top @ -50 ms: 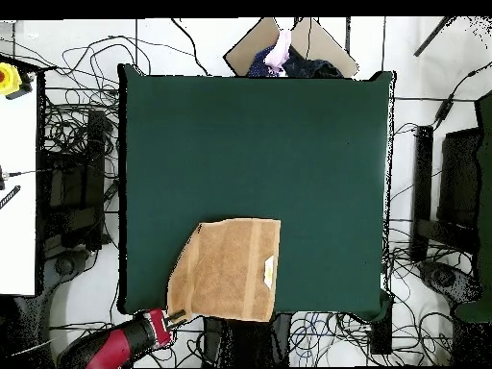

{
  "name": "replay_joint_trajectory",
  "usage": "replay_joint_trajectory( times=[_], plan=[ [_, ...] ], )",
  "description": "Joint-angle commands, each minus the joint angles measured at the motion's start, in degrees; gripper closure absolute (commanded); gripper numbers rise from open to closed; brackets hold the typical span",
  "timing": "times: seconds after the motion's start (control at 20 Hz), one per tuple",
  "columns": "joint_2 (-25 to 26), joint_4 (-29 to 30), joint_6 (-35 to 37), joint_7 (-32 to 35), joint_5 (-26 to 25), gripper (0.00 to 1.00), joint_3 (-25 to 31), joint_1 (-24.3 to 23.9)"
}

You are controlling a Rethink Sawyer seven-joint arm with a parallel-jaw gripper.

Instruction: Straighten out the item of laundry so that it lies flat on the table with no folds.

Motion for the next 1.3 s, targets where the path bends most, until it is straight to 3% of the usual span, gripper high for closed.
replay_joint_trajectory(
  times=[0.05,0.45,1.3],
  plan=[
    [1.84,-9.8,1.35,-3.94,1.19,1.0,7.87,-2.17],
    [4.0,-13.09,-0.64,-3.87,0.94,1.0,8.22,-2.4],
    [1.63,-11.6,-3.64,-5.74,4.77,1.0,12.01,-4.77]
  ],
)
